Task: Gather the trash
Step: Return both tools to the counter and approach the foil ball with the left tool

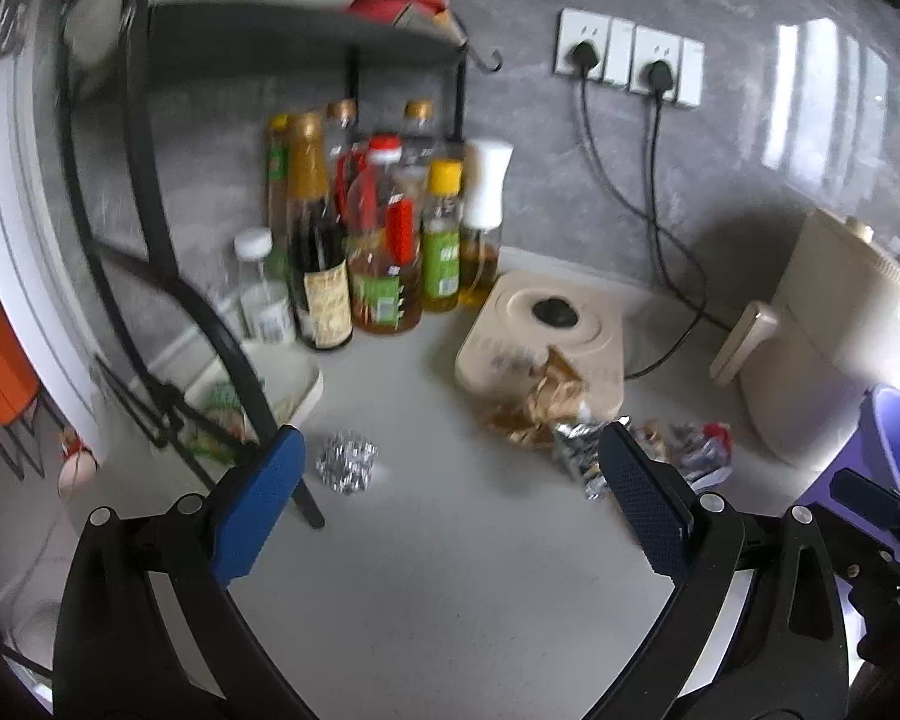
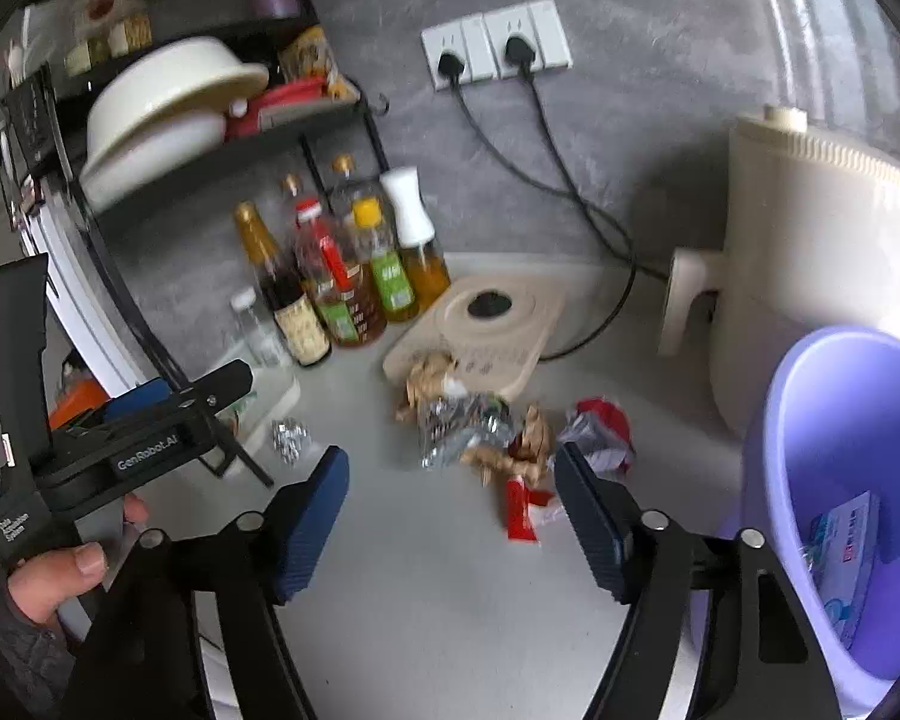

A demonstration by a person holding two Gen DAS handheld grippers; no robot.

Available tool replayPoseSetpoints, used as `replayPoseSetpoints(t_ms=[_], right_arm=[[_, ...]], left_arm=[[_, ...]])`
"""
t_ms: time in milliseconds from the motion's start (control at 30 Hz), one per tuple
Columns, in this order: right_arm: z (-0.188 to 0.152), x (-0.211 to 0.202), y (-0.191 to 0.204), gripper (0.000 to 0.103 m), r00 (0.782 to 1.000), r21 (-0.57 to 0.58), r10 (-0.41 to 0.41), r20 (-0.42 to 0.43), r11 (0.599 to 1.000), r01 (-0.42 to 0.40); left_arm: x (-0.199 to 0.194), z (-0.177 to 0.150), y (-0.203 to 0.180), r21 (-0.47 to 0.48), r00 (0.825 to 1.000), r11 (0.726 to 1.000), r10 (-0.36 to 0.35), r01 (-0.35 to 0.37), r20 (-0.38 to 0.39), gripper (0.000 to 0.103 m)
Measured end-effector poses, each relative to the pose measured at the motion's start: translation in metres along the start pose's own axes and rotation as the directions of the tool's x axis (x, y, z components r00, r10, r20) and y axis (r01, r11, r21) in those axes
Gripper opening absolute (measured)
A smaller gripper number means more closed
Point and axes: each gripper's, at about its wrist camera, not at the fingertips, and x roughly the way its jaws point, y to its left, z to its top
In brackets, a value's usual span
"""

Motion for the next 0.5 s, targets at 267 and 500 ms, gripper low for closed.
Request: replayPoseSetpoints(t_ms=[267, 500], right_arm=[[-0.01, 0.017, 0.003, 0.066, 0.998, -0.023, -0.042, -0.046, 0.999, 0.041], [-0.019, 0.032, -0.006, 0.066, 0.992, -0.034, -0.076, -0.097, 0.997, 0.073]], left_arm=[[0.026, -0.024, 0.003, -0.027, 0.999, 0.998, 0.05, -0.049, 0.006, 0.097], [0.056, -0.037, -0.009, -0.018, 0.993, 0.993, 0.117, -0.117, -0.002, 0.086]])
